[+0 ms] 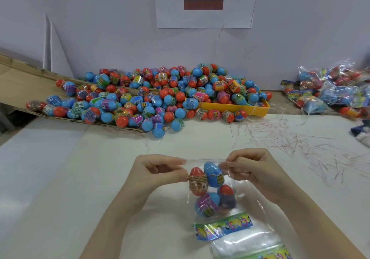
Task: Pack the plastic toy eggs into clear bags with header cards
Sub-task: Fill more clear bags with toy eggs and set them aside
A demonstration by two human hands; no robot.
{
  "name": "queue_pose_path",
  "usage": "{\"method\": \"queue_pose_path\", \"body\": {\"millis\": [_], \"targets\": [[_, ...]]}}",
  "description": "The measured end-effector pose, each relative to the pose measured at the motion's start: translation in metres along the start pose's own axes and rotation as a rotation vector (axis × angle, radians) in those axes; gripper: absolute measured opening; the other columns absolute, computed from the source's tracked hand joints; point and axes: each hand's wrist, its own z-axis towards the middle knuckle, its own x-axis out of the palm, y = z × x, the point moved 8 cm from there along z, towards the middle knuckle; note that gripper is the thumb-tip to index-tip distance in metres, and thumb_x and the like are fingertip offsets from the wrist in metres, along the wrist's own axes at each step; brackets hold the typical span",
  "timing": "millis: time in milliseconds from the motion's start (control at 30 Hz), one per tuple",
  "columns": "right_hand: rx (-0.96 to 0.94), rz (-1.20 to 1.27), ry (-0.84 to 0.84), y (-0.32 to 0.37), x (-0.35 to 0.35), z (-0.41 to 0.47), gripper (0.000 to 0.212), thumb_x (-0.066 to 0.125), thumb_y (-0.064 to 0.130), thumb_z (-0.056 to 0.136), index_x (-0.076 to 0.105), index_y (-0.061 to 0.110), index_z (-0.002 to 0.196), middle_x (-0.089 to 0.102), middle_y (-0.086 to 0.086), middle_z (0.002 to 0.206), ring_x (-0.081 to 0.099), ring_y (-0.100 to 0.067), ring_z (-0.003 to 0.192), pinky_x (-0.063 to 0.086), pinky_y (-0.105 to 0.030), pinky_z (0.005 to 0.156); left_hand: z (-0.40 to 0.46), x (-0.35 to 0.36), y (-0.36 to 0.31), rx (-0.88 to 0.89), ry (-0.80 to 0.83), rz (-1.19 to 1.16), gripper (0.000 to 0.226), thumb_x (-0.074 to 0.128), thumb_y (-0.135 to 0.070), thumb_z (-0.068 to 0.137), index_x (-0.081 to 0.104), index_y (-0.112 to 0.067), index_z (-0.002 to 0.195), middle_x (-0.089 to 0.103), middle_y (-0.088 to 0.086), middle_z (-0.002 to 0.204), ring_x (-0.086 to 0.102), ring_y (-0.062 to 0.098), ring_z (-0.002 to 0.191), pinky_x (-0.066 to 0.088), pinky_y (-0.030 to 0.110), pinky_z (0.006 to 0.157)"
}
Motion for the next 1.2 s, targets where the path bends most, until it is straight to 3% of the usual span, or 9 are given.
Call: {"method": "queue_pose_path", "body": {"millis": [200, 267, 400, 600, 767, 867, 967, 1100, 1200], "targets": [[-0.019, 0.024, -0.006, 0.001, -0.001, -0.001, 0.036, 0.055, -0.012, 0.076, 0.072, 0.012, 0.056, 0.068, -0.007, 0.060, 0.065, -0.011, 0.055, 0.049, -0.017, 0.048, -0.001, 0.002, 0.000, 0.018, 0.012, -0.016, 0.031, 0.084, -0.025, 0.045, 0.078, -0.028, 0.075, 0.072, 0.000, 0.068, 0.068, 0.009, 0.067, 0.052, 0.017, 0.063], [-0.018, 0.029, -0.008, 0.001, -0.002, 0.000, 0.033, 0.057, -0.012, 0.075, 0.073, 0.011, 0.056, 0.067, -0.008, 0.059, 0.064, -0.012, 0.053, 0.049, -0.017, 0.048, -0.001, 0.004, 0.000, 0.010, 0.002, 0.032, 0.028, 0.089, -0.024, 0.046, 0.078, -0.028, 0.071, 0.073, -0.002, 0.068, 0.067, 0.005, 0.065, 0.050, 0.014, 0.061], [-0.019, 0.039, 0.020, 0.001, -0.001, 0.000, 0.030, 0.058, -0.010, 0.074, 0.073, 0.010, 0.057, 0.064, -0.005, 0.054, 0.061, -0.011, 0.049, 0.049, -0.017, 0.048, 0.000, 0.003, 0.001, -0.009, -0.025, 0.027, 0.018, 0.076, -0.016, 0.047, 0.077, -0.023, 0.064, 0.070, 0.001, 0.060, 0.066, 0.008, 0.055, 0.048, 0.013, 0.053], [-0.042, 0.003, 0.070, 0.004, 0.002, 0.000, 0.040, 0.052, -0.015, 0.077, 0.071, 0.012, 0.054, 0.067, -0.006, 0.058, 0.065, -0.012, 0.055, 0.050, -0.016, 0.049, 0.002, 0.000, -0.004, 0.068, -0.005, 0.012, 0.015, 0.077, -0.006, 0.048, 0.075, -0.018, 0.057, 0.068, 0.001, 0.056, 0.065, 0.010, 0.054, 0.050, 0.015, 0.054], [-0.074, -0.050, 0.124, 0.006, 0.006, 0.000, 0.039, 0.054, -0.016, 0.074, 0.072, 0.012, 0.053, 0.066, -0.004, 0.055, 0.065, -0.011, 0.056, 0.050, -0.016, 0.050, 0.001, 0.003, -0.005, 0.119, 0.105, 0.087, 0.032, 0.073, 0.014, 0.056, 0.075, -0.018, 0.057, 0.064, -0.004, 0.056, 0.062, 0.007, 0.056, 0.047, 0.014, 0.056], [-0.084, -0.051, 0.144, 0.007, 0.008, -0.002, 0.024, 0.053, -0.005, 0.061, 0.070, 0.009, 0.052, 0.068, -0.009, 0.058, 0.064, -0.013, 0.056, 0.050, -0.017, 0.051, 0.000, 0.004, -0.004, 0.112, 0.109, 0.074, 0.018, 0.070, -0.001, 0.050, 0.074, -0.018, 0.055, 0.064, -0.004, 0.058, 0.061, 0.007, 0.056, 0.047, 0.015, 0.055], [-0.118, -0.071, 0.173, 0.008, 0.011, -0.004, 0.033, 0.051, -0.016, 0.064, 0.069, 0.009, 0.049, 0.068, -0.006, 0.057, 0.064, -0.010, 0.054, 0.048, -0.014, 0.051, 0.000, 0.004, -0.002, 0.089, 0.110, 0.053, 0.009, 0.068, -0.017, 0.044, 0.073, -0.016, 0.053, 0.064, -0.001, 0.058, 0.060, 0.008, 0.055, 0.046, 0.016, 0.054], [-0.191, -0.165, 0.151, 0.010, 0.013, -0.005, 0.032, 0.050, -0.010, 0.058, 0.068, 0.013, 0.047, 0.065, -0.003, 0.054, 0.060, -0.006, 0.053, 0.044, -0.013, 0.051, -0.001, 0.006, -0.003, 0.106, 0.119, 0.116, 0.022, 0.057, 0.002, 0.053, 0.072, -0.014, 0.050, 0.064, 0.003, 0.056, 0.059, 0.010, 0.053, 0.046, 0.016, 0.054], [-0.203, -0.187, 0.137, 0.009, 0.014, -0.005, 0.031, 0.048, -0.006, 0.054, 0.068, 0.016, 0.047, 0.066, -0.003, 0.056, 0.060, -0.008, 0.055, 0.045, -0.016, 0.053, -0.002, 0.006, -0.004, 0.117, 0.113, 0.117, 0.024, 0.055, 0.001, 0.056, 0.071, -0.015, 0.050, 0.064, 0.003, 0.056, 0.059, 0.010, 0.053, 0.046, 0.016, 0.055]]}}
